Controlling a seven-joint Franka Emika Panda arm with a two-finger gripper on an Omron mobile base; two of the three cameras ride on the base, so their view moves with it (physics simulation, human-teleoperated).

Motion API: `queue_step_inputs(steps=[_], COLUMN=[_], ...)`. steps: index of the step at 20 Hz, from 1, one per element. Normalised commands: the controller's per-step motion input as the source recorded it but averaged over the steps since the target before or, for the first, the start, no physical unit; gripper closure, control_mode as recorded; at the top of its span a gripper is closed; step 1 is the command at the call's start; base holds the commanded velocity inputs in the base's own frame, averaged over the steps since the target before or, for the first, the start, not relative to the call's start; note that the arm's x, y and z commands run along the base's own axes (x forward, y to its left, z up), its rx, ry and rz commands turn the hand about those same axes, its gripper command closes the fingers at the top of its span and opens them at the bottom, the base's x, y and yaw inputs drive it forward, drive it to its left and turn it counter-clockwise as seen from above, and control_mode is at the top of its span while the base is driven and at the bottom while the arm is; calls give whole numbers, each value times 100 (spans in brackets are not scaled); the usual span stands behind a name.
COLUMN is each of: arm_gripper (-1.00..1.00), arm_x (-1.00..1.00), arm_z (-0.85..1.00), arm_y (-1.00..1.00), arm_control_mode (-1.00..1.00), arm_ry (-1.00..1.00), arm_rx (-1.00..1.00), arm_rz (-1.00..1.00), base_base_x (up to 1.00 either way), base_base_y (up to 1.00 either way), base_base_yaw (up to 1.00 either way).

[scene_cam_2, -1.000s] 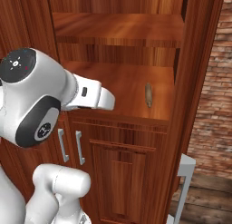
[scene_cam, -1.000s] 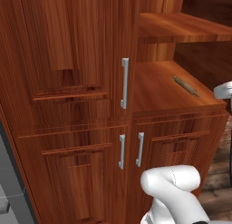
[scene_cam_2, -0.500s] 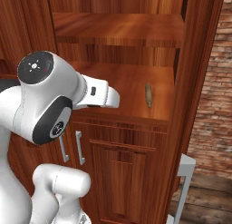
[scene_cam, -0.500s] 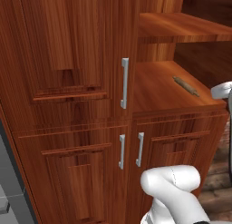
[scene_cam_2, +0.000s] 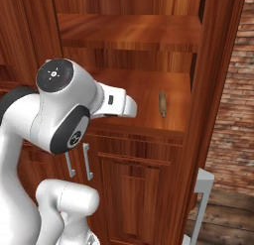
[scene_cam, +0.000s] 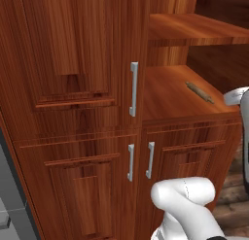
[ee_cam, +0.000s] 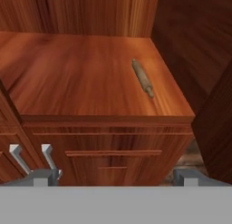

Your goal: Open the cabinet, retrieve the rolling pin, and place it next to the meat on the cutting board to prepare for tenderizing.

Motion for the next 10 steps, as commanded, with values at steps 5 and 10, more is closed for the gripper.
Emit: queue_step_inputs(steps=[5, 10], arm_gripper=[-100, -100], arm_x=[25, 30], arm_z=[-10, -8], arm_y=[-6, -6], arm_control_mode=[-100, -100], arm_ry=[0, 0], arm_rx=[0, 0], arm_rz=[0, 0], base_base_x=[0, 0], base_base_y=[0, 0], base_base_yaw=[0, 0])
